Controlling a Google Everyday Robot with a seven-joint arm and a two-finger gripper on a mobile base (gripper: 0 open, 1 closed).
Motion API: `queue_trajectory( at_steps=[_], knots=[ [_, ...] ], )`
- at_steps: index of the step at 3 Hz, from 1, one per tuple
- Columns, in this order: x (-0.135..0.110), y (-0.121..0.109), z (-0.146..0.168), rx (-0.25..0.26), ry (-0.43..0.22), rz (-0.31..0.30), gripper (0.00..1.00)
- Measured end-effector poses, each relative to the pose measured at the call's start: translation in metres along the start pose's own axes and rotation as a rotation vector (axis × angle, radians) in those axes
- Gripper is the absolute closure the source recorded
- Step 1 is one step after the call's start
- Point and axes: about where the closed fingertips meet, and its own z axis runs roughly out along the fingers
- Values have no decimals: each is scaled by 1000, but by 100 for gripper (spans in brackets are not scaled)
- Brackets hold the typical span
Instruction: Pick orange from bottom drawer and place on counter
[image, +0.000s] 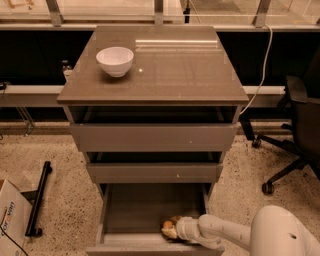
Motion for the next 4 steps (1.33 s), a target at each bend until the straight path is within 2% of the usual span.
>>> queue_trajectory(
  at_steps=[1,2,3,4],
  knots=[
    [1,4,0,0,7,2,72],
    [-4,7,-2,-26,8,11,95],
    [-34,-4,-20,-71,-29,-39,100],
    [-75,10,-49,-188,-106,-156,100]
  ],
)
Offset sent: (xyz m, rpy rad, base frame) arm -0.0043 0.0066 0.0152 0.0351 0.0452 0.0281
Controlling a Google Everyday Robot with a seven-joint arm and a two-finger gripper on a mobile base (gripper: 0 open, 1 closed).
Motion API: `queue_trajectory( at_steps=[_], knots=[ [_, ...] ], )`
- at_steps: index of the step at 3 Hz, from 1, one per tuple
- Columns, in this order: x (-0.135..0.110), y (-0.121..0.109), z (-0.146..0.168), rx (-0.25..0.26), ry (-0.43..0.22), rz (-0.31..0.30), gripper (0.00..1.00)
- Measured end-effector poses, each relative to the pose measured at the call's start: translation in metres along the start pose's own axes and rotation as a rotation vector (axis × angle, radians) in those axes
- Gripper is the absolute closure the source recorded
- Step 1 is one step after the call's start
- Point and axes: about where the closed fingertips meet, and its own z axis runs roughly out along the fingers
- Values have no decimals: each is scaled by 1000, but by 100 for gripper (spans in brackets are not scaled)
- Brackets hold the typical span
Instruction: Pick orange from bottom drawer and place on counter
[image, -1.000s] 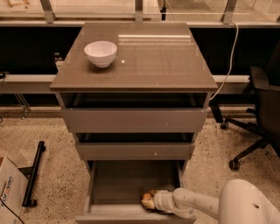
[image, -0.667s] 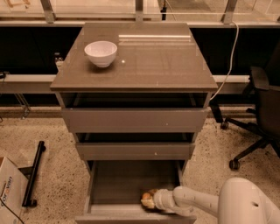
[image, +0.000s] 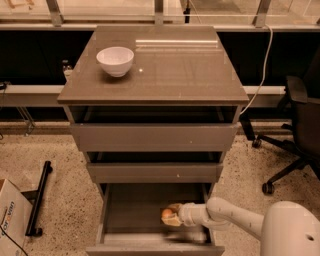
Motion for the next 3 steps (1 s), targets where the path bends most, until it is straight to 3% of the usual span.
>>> queue_trajectory(
  at_steps=[1,2,3],
  knots=[
    [-46,26,-26,-135,-59,-182,100],
    [-84,76,-69,-299,-104,-359,100],
    [-126,125,-122,-394,-177,-546,100]
  ],
)
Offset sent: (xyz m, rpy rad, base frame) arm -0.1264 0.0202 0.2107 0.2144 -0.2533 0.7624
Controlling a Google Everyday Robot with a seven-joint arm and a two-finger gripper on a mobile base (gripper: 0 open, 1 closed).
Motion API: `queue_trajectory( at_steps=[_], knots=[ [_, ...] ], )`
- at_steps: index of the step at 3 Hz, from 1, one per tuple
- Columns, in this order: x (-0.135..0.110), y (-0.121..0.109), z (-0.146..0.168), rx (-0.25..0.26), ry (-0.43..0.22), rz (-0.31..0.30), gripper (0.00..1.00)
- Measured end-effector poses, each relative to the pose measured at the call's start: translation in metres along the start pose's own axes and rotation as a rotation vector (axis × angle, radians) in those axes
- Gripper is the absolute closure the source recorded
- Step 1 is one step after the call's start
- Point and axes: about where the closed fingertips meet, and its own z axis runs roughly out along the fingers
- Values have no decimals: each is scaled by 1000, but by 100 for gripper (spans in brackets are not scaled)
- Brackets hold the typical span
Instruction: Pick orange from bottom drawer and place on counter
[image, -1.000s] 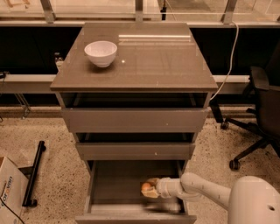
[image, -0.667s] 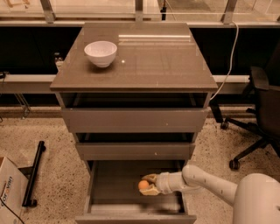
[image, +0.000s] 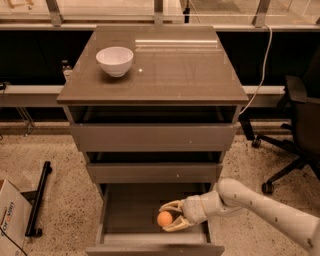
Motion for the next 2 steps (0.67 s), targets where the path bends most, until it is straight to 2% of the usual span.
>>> queue_trajectory(
  at_steps=[1,2],
  knots=[
    [-86,2,-54,29,-88,-206,100],
    [-139,-12,-91,63,-87,-313,100]
  ],
)
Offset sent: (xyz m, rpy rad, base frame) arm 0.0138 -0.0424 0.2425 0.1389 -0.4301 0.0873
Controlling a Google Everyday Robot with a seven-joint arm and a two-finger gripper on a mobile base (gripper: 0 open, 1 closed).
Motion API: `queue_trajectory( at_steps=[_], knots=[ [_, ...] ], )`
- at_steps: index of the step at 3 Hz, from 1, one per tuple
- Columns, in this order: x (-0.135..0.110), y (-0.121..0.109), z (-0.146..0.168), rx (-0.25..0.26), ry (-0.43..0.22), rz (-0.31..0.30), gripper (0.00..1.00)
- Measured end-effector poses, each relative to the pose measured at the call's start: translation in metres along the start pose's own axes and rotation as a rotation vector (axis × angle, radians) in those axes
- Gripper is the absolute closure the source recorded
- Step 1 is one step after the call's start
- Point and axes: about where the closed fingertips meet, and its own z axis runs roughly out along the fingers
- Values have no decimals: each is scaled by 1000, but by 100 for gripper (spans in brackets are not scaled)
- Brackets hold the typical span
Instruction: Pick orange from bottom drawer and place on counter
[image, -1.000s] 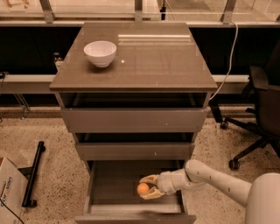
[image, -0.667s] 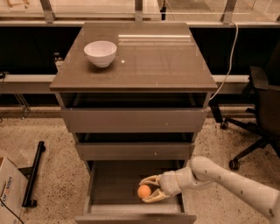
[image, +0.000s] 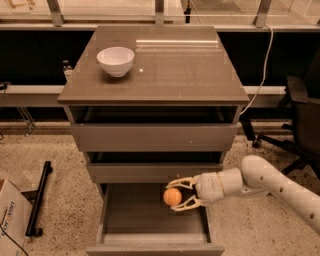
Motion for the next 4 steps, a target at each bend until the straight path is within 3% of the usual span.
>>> queue_trajectory(
  at_steps=[1,2,3,4],
  knots=[
    [-43,-33,-23,49,25,-65,100],
    [-98,-69,-45,108,97,-139,100],
    [-153,-115,-67,176,176,-211,100],
    [-188,-166,-82,238,247,-259,100]
  ],
)
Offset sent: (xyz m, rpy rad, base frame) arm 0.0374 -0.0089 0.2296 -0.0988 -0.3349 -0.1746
